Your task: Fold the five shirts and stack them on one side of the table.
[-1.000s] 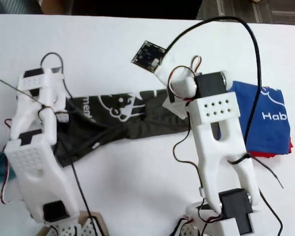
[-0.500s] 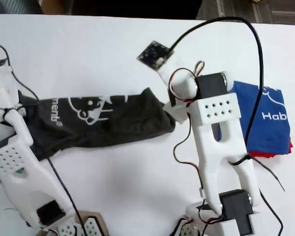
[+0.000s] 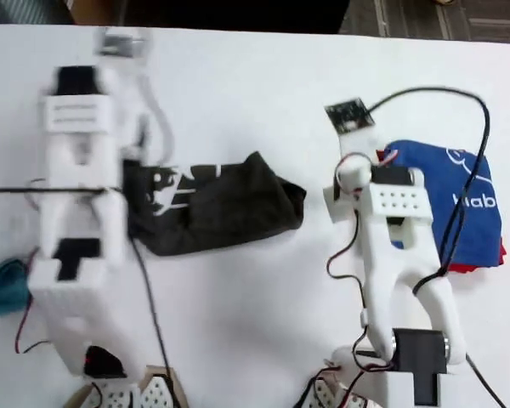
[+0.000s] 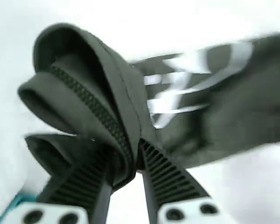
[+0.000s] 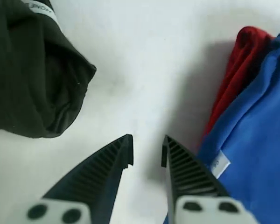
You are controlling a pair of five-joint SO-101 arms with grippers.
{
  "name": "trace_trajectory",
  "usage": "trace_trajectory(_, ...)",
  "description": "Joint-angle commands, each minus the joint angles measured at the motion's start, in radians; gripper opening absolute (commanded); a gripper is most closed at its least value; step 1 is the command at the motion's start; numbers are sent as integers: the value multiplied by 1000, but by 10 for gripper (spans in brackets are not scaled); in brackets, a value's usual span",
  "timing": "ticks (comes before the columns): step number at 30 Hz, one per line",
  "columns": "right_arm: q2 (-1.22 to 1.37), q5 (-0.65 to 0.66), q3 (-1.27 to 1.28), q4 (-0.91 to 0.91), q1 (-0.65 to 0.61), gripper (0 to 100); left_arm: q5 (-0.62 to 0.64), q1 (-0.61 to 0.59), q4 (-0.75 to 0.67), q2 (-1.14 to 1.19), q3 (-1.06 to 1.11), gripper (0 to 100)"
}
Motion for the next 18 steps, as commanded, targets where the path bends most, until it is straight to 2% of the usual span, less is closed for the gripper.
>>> trace_trajectory(1,-53,-78,66,-142,39,116,11,196,18,-91,-2,25)
trace_trajectory(8,-53,-109,110,-206,133,116,26,399,-20,-87,1,25)
trace_trajectory(12,-54,-117,74,-196,197,116,97,463,-31,-31,-4,25)
trace_trajectory(15,-71,-192,35,-143,269,116,123,497,-48,49,-7,25)
trace_trajectory(18,-111,-213,35,-131,305,116,158,528,-60,115,-10,25)
